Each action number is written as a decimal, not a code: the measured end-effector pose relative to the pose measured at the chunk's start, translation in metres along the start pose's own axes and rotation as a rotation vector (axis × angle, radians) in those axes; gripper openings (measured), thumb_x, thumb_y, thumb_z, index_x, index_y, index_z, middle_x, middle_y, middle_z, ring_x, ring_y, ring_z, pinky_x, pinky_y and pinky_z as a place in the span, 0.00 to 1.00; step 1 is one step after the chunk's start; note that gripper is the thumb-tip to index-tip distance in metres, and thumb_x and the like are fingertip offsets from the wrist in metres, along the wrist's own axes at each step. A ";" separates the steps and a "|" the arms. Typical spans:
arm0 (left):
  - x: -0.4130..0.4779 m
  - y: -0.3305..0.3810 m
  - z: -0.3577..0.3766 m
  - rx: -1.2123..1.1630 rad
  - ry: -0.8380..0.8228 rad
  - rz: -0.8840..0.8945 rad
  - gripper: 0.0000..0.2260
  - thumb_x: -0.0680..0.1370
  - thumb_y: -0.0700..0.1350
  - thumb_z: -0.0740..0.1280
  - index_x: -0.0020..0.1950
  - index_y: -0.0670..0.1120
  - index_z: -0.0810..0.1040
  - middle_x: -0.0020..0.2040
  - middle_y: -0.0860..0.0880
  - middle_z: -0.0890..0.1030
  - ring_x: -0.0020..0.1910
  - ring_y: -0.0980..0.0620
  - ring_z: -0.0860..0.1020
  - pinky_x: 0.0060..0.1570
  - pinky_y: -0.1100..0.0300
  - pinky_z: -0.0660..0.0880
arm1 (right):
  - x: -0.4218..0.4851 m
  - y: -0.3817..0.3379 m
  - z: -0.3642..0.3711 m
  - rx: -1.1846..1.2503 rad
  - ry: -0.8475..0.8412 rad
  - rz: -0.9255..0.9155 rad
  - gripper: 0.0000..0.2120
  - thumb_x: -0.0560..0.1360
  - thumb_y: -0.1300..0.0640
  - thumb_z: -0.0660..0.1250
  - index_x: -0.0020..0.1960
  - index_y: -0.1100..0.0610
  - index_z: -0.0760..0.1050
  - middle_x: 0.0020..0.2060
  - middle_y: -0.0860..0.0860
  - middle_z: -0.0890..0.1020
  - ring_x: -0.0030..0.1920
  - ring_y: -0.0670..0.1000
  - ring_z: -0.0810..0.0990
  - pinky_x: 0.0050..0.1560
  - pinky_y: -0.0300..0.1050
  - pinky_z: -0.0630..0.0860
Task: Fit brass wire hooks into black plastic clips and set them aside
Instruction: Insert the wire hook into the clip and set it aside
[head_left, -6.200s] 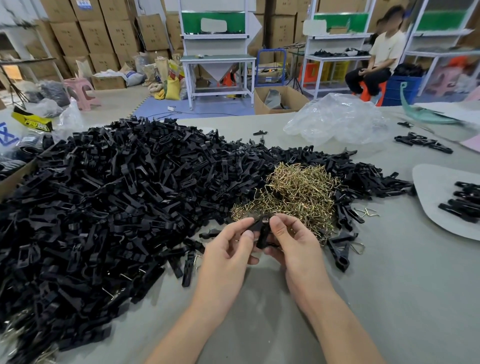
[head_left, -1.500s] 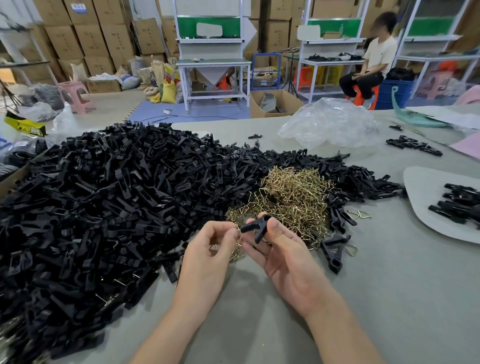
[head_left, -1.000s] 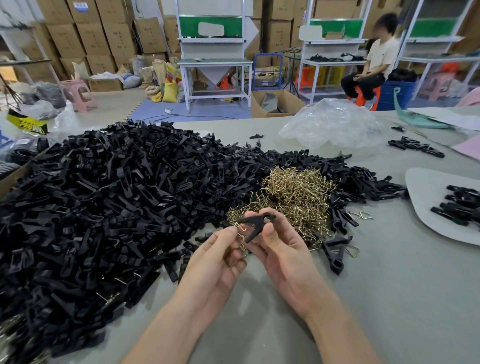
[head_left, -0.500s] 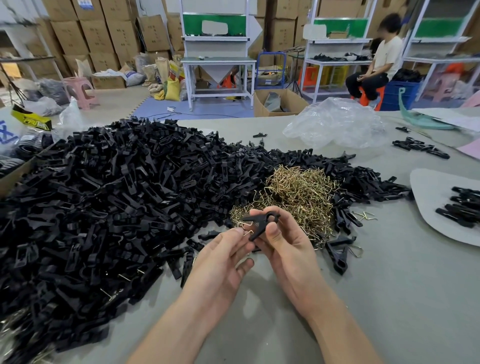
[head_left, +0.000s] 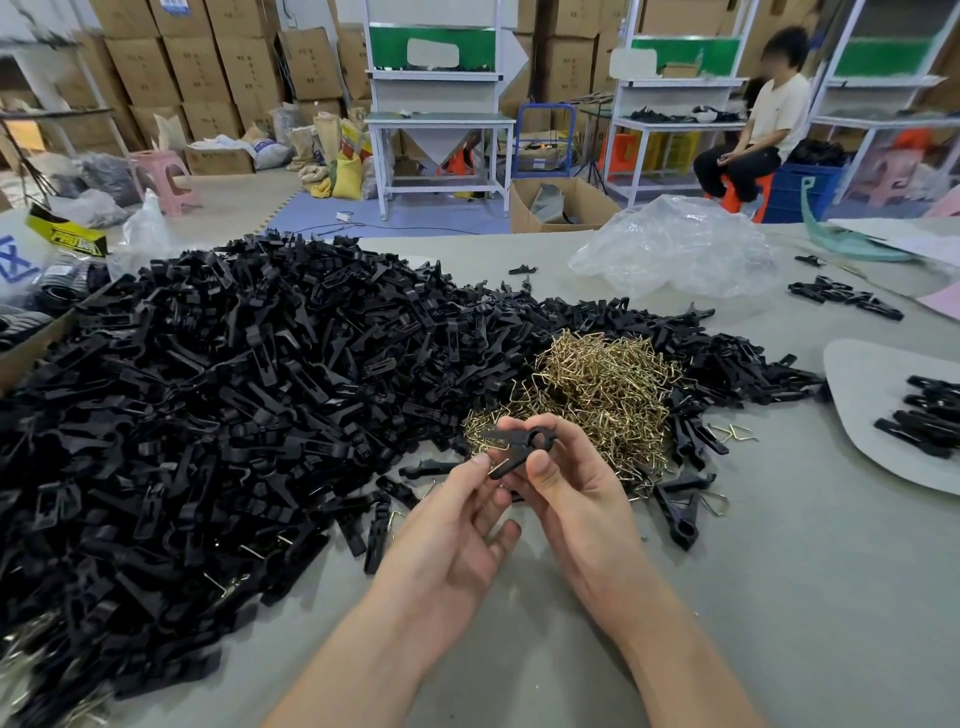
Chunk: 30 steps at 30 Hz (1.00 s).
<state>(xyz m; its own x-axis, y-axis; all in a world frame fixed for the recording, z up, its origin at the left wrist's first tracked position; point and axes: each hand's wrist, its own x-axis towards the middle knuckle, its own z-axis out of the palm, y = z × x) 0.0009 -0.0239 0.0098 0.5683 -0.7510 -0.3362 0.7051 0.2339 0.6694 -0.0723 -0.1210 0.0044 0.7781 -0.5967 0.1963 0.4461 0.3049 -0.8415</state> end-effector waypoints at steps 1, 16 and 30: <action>0.000 0.000 0.000 -0.003 -0.010 0.008 0.06 0.69 0.48 0.72 0.43 0.49 0.86 0.37 0.52 0.81 0.36 0.57 0.79 0.42 0.59 0.73 | 0.000 0.000 -0.001 0.012 0.000 0.005 0.13 0.72 0.51 0.75 0.55 0.52 0.81 0.62 0.57 0.82 0.59 0.57 0.83 0.59 0.47 0.79; 0.002 -0.002 -0.006 -0.033 -0.108 0.072 0.06 0.71 0.49 0.72 0.43 0.50 0.87 0.38 0.53 0.83 0.36 0.60 0.79 0.38 0.63 0.77 | -0.003 -0.002 -0.001 0.137 -0.002 0.073 0.12 0.75 0.64 0.66 0.58 0.61 0.76 0.59 0.58 0.84 0.58 0.54 0.83 0.58 0.43 0.80; 0.001 -0.002 -0.005 -0.006 -0.091 0.112 0.10 0.71 0.48 0.73 0.50 0.47 0.86 0.42 0.51 0.83 0.36 0.58 0.79 0.36 0.63 0.77 | -0.002 0.004 -0.005 0.135 -0.038 0.065 0.11 0.74 0.63 0.68 0.56 0.58 0.79 0.61 0.58 0.83 0.59 0.55 0.83 0.60 0.44 0.79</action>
<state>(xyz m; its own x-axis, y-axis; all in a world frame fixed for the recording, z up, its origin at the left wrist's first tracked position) 0.0023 -0.0225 0.0051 0.6031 -0.7728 -0.1976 0.6417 0.3229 0.6956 -0.0740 -0.1225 -0.0018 0.8223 -0.5445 0.1652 0.4478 0.4401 -0.7783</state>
